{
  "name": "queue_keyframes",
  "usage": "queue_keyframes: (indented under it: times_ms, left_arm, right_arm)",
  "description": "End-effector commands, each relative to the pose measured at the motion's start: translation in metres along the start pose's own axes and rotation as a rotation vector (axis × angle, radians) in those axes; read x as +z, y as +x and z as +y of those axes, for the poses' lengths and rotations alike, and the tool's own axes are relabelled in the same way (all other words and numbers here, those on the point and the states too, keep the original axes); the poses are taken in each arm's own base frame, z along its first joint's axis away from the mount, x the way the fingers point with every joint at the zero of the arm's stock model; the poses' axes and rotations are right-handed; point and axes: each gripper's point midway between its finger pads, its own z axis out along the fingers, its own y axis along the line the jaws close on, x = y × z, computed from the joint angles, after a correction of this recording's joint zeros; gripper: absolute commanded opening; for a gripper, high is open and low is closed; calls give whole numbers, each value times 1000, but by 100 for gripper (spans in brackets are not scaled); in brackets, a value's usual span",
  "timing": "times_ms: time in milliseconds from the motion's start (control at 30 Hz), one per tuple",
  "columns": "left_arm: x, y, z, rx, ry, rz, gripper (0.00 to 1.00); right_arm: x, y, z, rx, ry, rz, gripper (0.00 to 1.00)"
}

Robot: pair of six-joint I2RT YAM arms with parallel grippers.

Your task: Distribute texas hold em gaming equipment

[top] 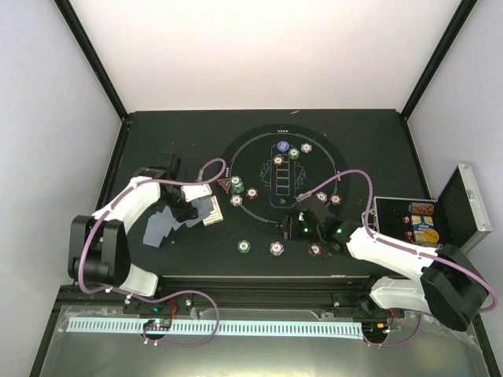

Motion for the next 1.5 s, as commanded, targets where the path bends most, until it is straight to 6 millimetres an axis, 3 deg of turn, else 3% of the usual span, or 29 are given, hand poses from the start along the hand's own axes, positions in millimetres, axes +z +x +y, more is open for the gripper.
queue_keyframes:
  times_ms: [0,300,567,833,1100,1233,1467]
  left_arm:
    - [-31,-21,-27,89,62,-65,2]
    - [-57,-60,-84,257,119,-108,1]
    - [-73,-93,-124,384,138,-116,2]
    - [-69,-97,-136,467,107,-34,2]
    - [-68,-101,-137,487,67,-12,2]
    - [-69,-104,-135,493,45,-5,2]
    - [-75,-110,-136,508,25,1,2]
  right_arm:
    - [-13,-11,48,3,-222,-13,60]
    - [-38,-31,139,73,-684,12,74]
    - [-35,-22,180,100,-837,84,76]
    - [-25,-11,191,175,-928,114,71]
    - [-8,-10,190,285,-960,121,55]
    - [1,-7,185,329,-960,124,41]
    - [0,-8,187,381,-1040,120,17]
